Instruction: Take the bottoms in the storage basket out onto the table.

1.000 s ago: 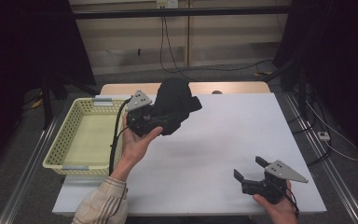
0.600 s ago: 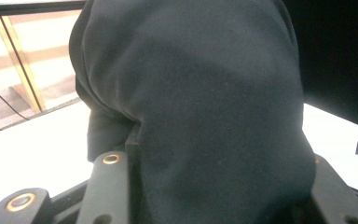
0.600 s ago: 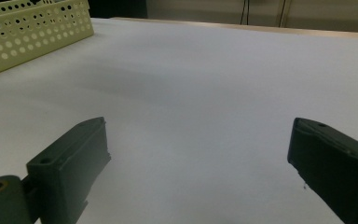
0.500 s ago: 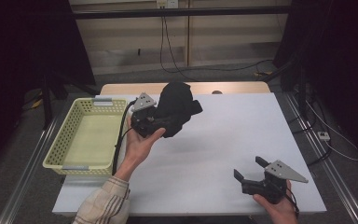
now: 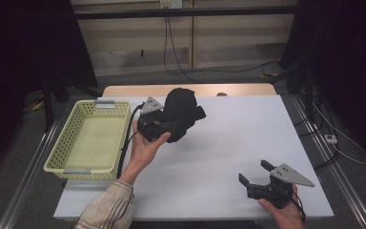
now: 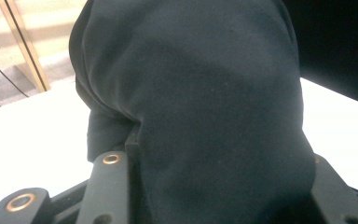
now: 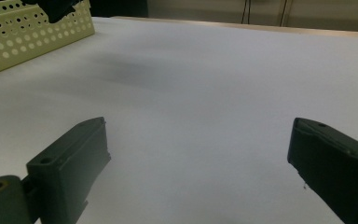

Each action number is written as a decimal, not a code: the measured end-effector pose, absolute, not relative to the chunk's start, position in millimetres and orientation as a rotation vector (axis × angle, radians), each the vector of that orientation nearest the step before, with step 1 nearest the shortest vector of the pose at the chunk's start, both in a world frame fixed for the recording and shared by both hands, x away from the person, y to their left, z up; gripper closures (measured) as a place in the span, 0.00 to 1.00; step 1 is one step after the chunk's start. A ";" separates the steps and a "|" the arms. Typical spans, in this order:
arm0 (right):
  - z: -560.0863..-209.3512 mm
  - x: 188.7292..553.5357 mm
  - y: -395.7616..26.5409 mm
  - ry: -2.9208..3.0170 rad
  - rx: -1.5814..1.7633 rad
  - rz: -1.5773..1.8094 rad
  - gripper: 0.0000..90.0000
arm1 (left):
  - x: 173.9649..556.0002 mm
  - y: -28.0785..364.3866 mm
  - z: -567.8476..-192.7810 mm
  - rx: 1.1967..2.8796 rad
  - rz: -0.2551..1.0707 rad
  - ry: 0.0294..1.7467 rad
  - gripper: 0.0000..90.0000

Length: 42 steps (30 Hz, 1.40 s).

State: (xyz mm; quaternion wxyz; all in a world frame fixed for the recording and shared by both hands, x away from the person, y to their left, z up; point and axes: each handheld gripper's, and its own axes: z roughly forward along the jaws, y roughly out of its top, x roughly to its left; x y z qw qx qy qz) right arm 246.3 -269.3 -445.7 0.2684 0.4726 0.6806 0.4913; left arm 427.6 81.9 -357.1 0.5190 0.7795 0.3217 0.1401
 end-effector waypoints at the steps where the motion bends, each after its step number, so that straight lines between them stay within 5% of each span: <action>1: -445.7 246.3 -269.3 1.836 1.274 1.325 0.06 | 427.8 81.4 -357.5 1.871 0.333 0.774 0.58; 42: -445.5 245.8 -268.8 1.838 1.270 1.324 0.05 | 438.2 57.9 -399.5 2.023 0.301 0.818 0.58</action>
